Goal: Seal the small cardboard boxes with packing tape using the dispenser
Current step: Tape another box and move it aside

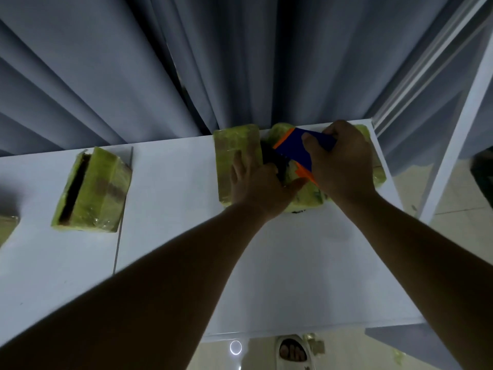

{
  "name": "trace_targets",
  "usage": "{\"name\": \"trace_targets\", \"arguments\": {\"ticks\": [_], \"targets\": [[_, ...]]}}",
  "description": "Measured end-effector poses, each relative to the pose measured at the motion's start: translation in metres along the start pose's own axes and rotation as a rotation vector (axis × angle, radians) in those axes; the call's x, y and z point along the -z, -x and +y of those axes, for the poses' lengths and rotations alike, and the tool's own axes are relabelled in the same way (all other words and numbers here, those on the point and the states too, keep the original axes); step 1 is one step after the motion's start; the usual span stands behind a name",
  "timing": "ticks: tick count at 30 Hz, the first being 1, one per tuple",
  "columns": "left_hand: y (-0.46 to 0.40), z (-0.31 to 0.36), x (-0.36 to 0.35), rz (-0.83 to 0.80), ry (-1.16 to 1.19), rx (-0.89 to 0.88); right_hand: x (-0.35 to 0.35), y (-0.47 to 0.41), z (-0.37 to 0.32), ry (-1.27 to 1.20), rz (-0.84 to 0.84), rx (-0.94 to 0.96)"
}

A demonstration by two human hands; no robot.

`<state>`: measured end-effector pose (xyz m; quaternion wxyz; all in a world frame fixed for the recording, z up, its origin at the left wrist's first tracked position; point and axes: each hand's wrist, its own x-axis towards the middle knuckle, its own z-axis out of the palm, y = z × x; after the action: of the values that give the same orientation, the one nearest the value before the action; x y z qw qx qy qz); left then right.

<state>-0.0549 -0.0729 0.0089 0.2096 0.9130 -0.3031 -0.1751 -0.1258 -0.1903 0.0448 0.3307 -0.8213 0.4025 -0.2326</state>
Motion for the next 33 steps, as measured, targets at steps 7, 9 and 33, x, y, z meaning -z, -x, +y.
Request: {"name": "trace_targets", "arguments": {"ticks": [7, 9, 33], "targets": [[-0.010, 0.003, -0.024, 0.002, -0.165, 0.079, 0.004, -0.008, 0.003, 0.018, -0.014, 0.002], [-0.009, -0.003, -0.030, 0.002, -0.240, 0.068, 0.007, -0.010, 0.003, -0.010, -0.022, 0.000], [-0.030, 0.029, -0.066, 0.131, -0.333, 0.269, 0.031, -0.029, 0.014, -0.188, -0.049, -0.037]]}}
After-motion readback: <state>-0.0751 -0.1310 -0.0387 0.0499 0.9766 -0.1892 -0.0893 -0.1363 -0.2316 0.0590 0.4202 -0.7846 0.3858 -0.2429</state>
